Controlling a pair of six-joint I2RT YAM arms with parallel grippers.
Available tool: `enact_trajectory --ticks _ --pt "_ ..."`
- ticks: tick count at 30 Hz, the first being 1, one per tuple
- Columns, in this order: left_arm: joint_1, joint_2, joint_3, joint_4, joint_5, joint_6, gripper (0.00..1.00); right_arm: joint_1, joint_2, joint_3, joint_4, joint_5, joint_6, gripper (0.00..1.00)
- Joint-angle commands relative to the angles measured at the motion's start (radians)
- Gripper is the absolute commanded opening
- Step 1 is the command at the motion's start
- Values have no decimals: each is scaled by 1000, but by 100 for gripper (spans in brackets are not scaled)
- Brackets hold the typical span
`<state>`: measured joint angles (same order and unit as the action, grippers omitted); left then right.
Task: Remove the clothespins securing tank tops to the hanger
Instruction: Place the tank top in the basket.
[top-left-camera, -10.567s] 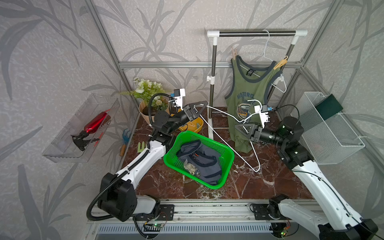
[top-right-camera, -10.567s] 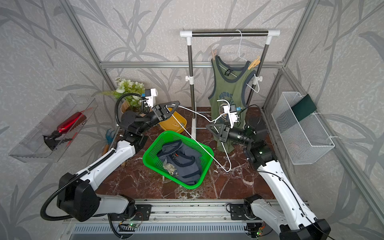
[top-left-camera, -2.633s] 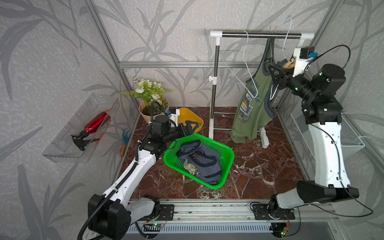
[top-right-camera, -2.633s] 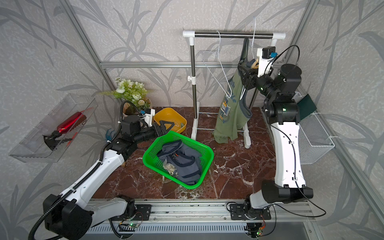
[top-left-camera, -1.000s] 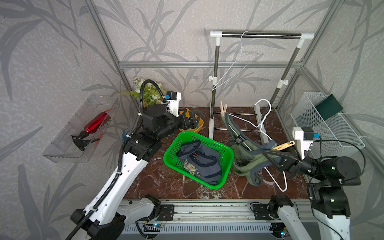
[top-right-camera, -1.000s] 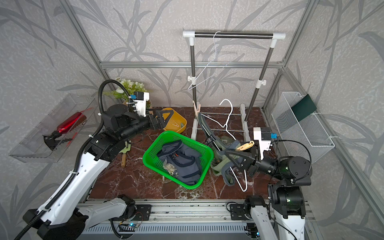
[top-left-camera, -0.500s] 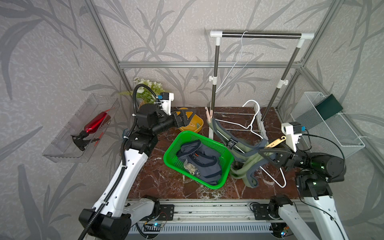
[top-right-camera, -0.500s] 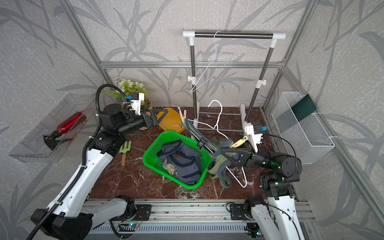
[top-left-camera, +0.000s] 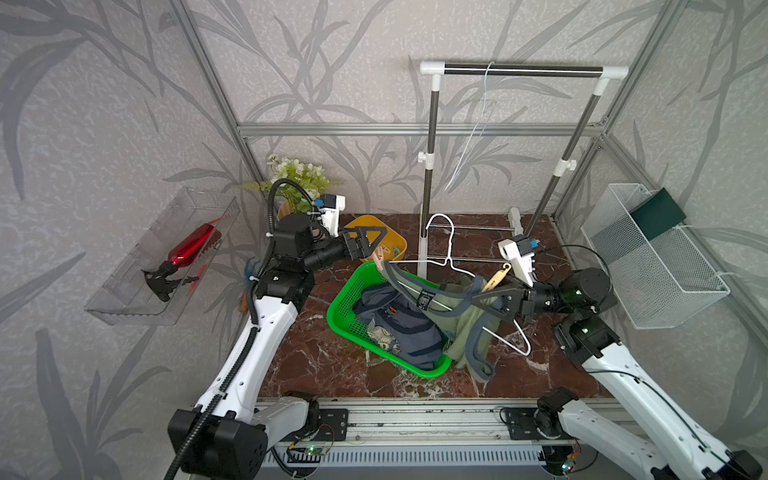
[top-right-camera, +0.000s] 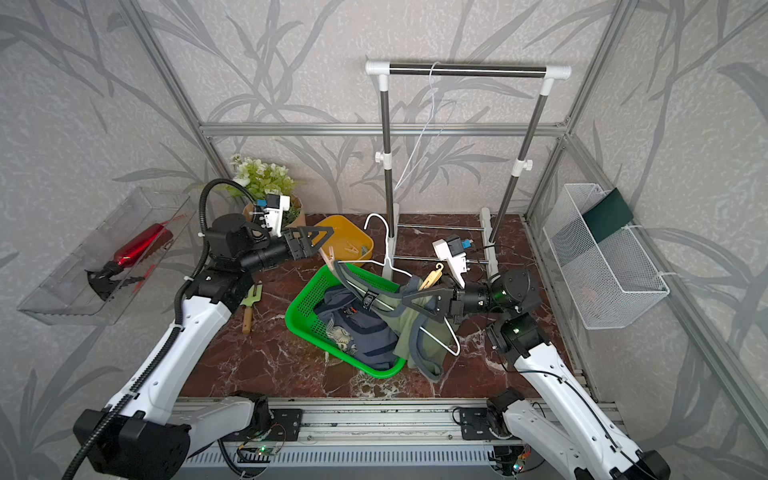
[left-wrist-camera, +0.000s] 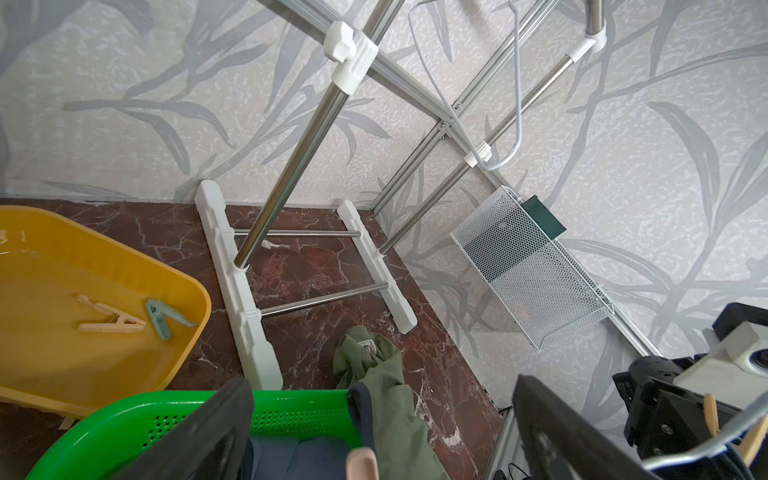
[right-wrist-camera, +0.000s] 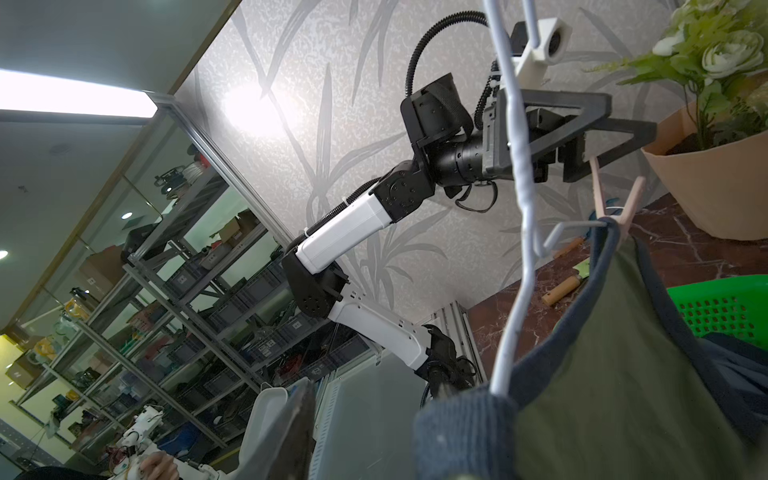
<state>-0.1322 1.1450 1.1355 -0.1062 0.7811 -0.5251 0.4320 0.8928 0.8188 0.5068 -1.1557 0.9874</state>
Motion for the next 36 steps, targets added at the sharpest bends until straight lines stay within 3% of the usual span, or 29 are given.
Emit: enact_trajectory --ticks 1,7,15,21,28,33,36 --pt "44 -60 -19 16 22 -2 99 5 46 25 224 -27 58 0" --pt "130 -149 -89 16 -81 -55 99 -8 169 39 528 -60 245 0" --pt "160 -117 -159 117 -21 -134 99 -42 304 81 897 -58 532 0" --pt "159 -119 -184 125 -21 -155 99 -42 256 38 717 -77 388 0" --pt "102 -131 -92 -9 -32 -63 99 -2 90 65 -88 -41 -194 0" --pt "-55 -79 69 -207 -93 110 99 1 101 37 -20 -54 -147 0" --pt "-121 -52 108 -236 -105 130 99 0 106 6 42 -49 -115 0"
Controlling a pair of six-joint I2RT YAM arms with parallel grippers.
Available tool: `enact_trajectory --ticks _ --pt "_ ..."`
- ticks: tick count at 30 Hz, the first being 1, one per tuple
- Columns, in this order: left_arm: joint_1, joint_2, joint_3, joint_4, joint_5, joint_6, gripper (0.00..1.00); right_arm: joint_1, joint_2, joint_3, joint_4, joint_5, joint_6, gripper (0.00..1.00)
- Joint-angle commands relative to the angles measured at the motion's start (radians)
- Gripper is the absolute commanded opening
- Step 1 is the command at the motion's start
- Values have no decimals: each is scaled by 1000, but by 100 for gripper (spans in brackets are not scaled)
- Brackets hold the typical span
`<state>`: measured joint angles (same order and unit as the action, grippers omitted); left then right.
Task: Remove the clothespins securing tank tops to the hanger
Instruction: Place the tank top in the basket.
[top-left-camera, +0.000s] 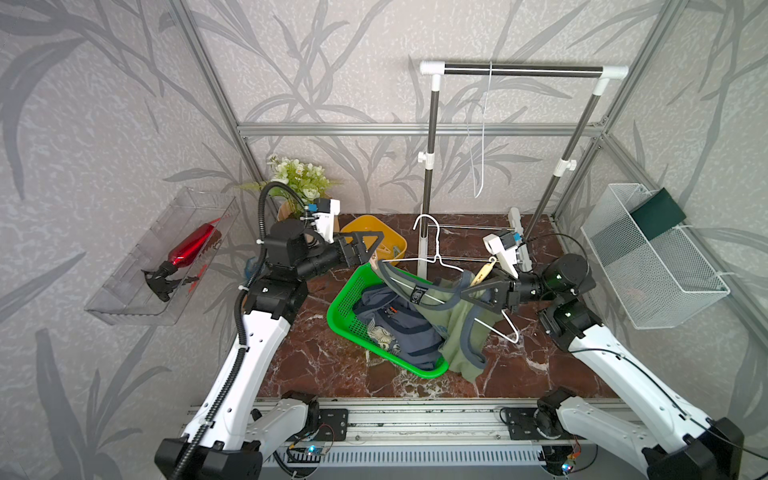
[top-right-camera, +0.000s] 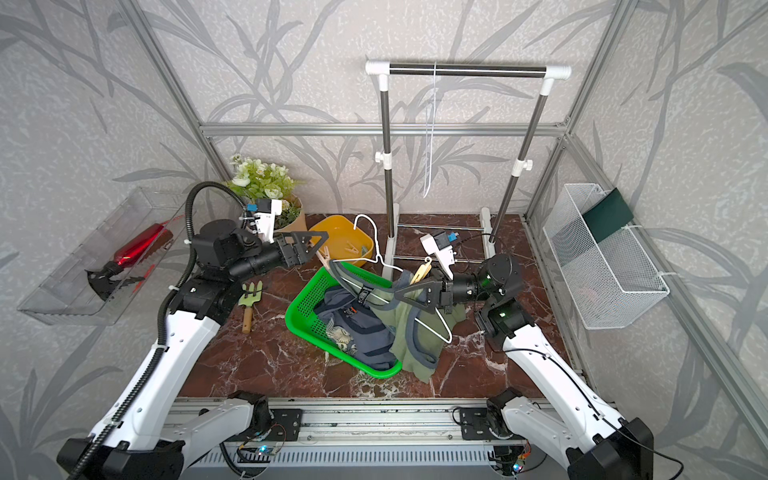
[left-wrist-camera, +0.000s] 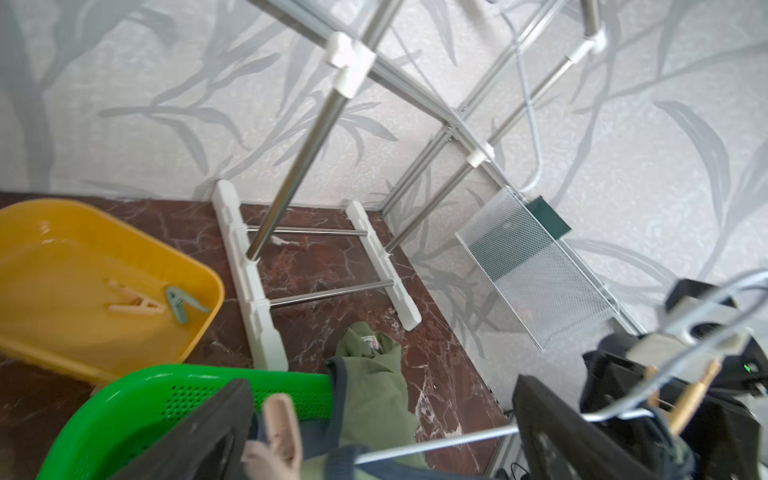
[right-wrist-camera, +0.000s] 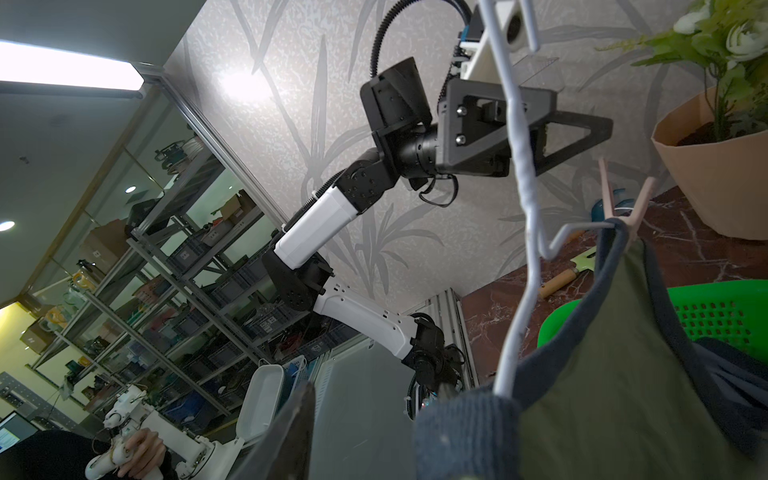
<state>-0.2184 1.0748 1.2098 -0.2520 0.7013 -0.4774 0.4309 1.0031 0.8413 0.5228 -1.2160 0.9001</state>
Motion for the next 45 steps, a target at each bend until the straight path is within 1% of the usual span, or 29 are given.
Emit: enact_trajectory --ticks 1,3,6,9,13,15,17,21,24,29,32,35,38,45 --pt "-48 18 34 -83 -34 78 99 1 -7 -23 29 17 -28 0" --pt "-69 17 33 -83 -41 69 99 2 -18 -35 21 26 -39 0" --pt "-99 37 41 -95 -22 51 99 2 -29 -44 -3 35 -65 0" --pt "-129 64 51 -130 -25 29 99 2 -39 -37 -62 43 -116 0" --pt "-149 58 26 -99 -33 -75 99 3 -71 -21 -203 83 -230 0" --pt "-172 54 29 -101 -34 -87 99 3 -77 -18 -230 89 -254 0" --pt "-205 54 52 -153 -66 -43 99 3 -73 -18 -226 87 -255 0" --pt "-279 71 100 -315 -174 132 99 3 -60 -21 -178 77 -229 0" --pt "-322 71 118 -387 -266 248 99 2 -52 -22 -129 66 -198 0" --pt "-384 93 160 -461 -410 394 99 3 -47 -18 -102 58 -176 0" --pt "-407 121 155 -437 -459 439 99 3 -42 -21 -63 53 -145 0" --pt "-421 147 130 -359 -482 466 99 2 -37 -31 -9 48 -105 0" --pt "-432 159 91 -243 -500 468 99 3 -31 -49 60 41 -52 0" --pt "-440 190 80 -123 -528 462 99 3 -34 -68 116 39 -9 0"
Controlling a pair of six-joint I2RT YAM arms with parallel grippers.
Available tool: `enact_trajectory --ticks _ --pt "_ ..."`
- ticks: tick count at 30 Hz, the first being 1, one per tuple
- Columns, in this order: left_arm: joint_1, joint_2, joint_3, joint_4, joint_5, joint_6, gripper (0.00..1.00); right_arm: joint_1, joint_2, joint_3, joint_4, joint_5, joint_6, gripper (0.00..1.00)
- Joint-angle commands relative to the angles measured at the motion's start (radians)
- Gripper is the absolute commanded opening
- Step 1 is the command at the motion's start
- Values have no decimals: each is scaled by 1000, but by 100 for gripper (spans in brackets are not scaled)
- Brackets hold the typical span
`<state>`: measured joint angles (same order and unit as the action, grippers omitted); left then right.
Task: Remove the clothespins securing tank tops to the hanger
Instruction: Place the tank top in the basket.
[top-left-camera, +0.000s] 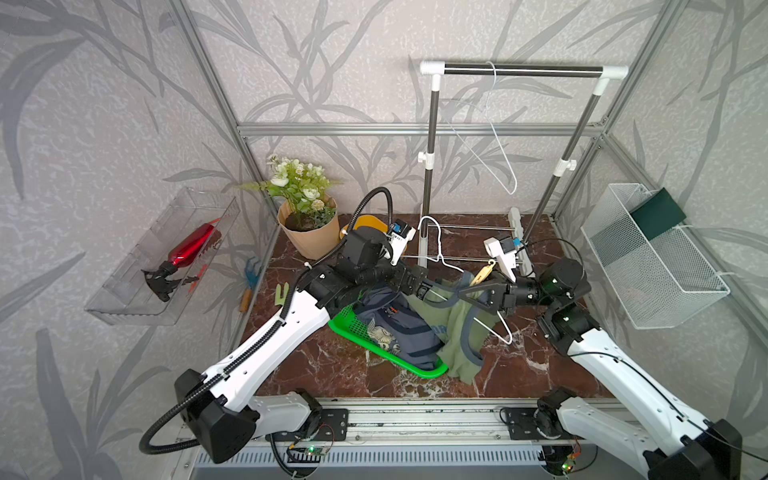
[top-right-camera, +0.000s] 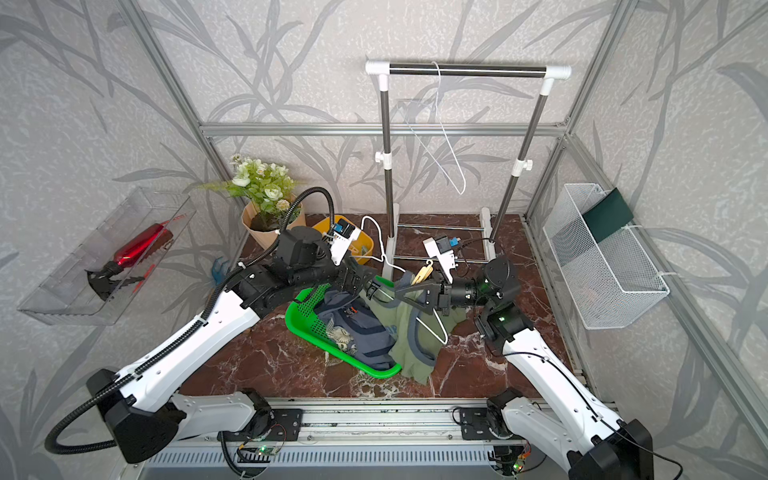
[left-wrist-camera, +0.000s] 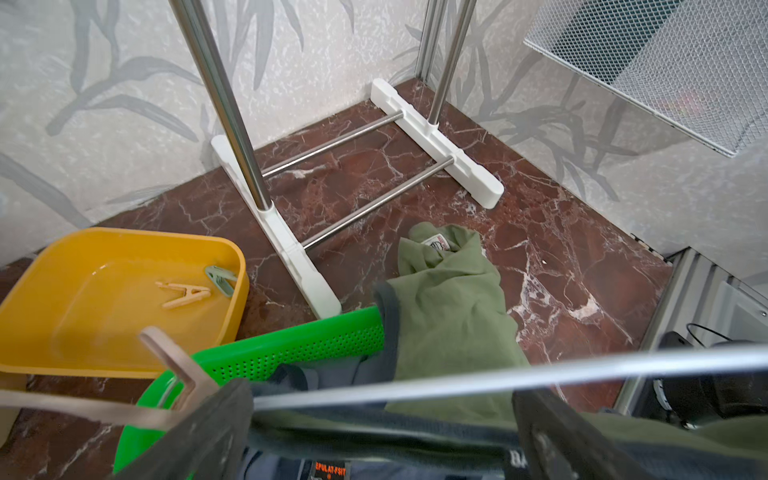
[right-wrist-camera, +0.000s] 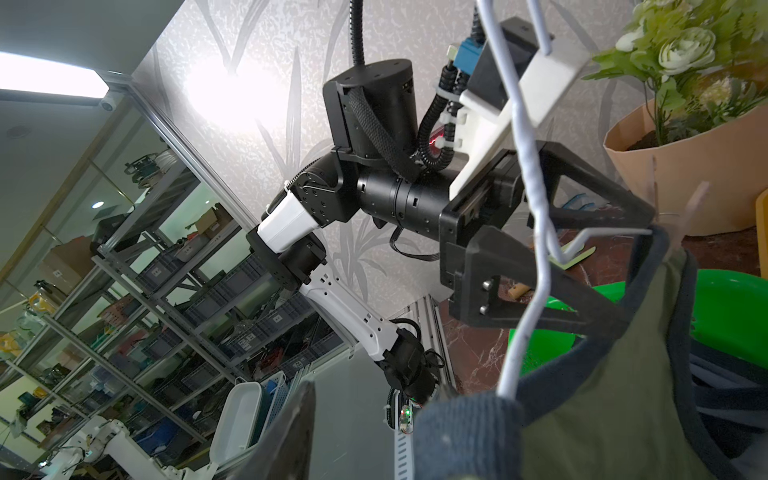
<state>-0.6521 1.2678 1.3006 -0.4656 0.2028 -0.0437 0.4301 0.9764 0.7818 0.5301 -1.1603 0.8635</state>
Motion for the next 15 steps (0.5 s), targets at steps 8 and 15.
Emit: enact_trajectory --ticks 8,15 --pt "-15 -90 -12 45 -73 -33 97 -8 -41 -26 9 53 -66 0" --pt "-23 -239 -81 38 -86 -153 98 -20 -32 -25 28 82 -70 0"
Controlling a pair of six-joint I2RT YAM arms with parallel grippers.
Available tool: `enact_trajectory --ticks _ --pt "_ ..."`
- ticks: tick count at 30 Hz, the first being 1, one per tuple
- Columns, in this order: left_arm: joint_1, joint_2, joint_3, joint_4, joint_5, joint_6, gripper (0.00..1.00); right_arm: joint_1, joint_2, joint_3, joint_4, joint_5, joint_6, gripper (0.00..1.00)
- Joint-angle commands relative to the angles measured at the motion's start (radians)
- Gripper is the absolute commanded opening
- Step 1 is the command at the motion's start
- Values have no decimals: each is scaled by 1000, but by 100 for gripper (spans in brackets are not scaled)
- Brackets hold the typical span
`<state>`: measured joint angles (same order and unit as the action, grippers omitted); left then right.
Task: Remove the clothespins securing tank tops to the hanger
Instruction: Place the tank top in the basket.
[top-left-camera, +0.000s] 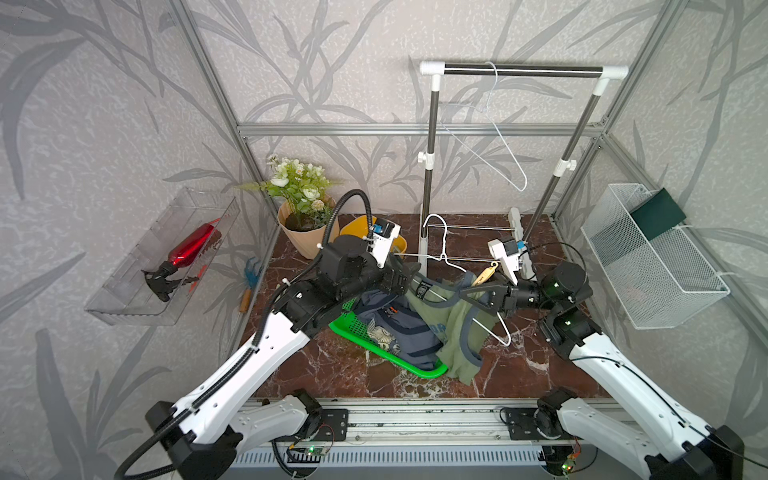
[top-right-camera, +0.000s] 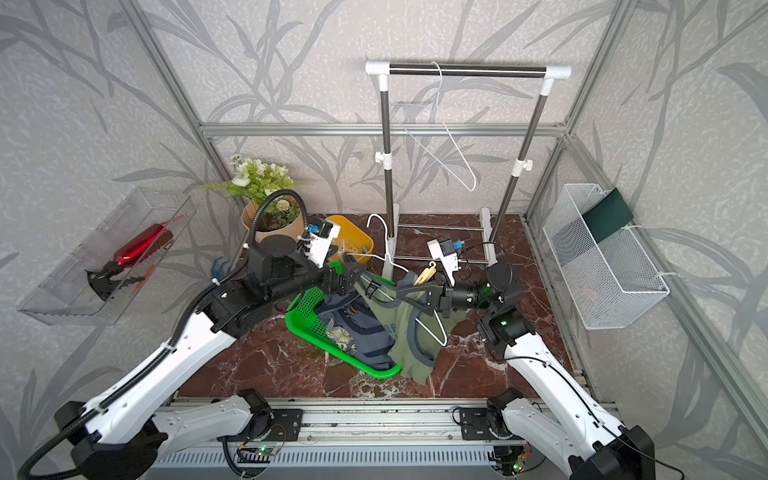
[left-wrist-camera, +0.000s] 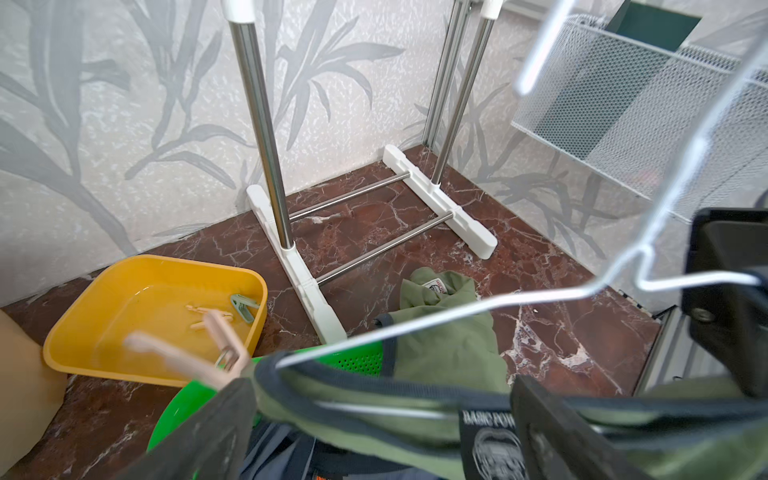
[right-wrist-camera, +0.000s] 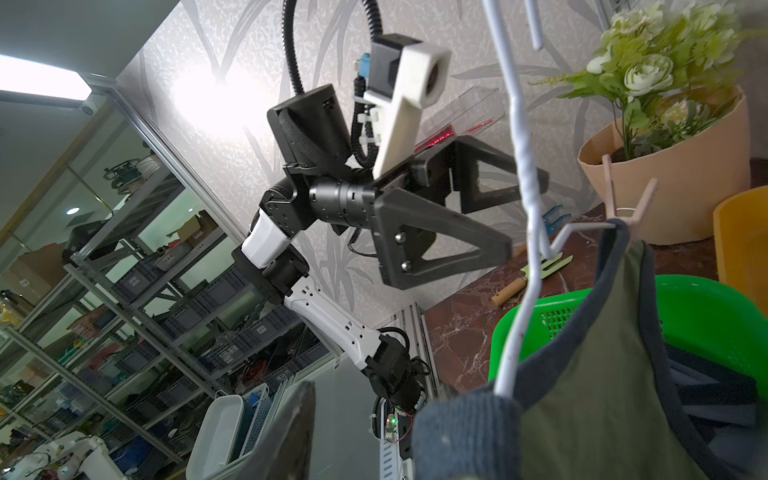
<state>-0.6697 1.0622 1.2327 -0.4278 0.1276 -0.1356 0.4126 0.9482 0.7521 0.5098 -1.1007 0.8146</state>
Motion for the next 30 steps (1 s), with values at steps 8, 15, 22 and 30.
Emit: enact_trajectory --ticks 8,15,22,30 --pt "-83 110 119 131 23 -161 99 55 11 15 -34 72 -106 0" --pt "-123 227 212 173 2 -174 98 58 14 1 -14 73 -99 0" --pt "-128 250 219 246 29 -214 50 58 23 -17 -21 85 -119 0" --pt "-134 269 218 286 44 -227 25 61 32 -32 9 97 -115 0"
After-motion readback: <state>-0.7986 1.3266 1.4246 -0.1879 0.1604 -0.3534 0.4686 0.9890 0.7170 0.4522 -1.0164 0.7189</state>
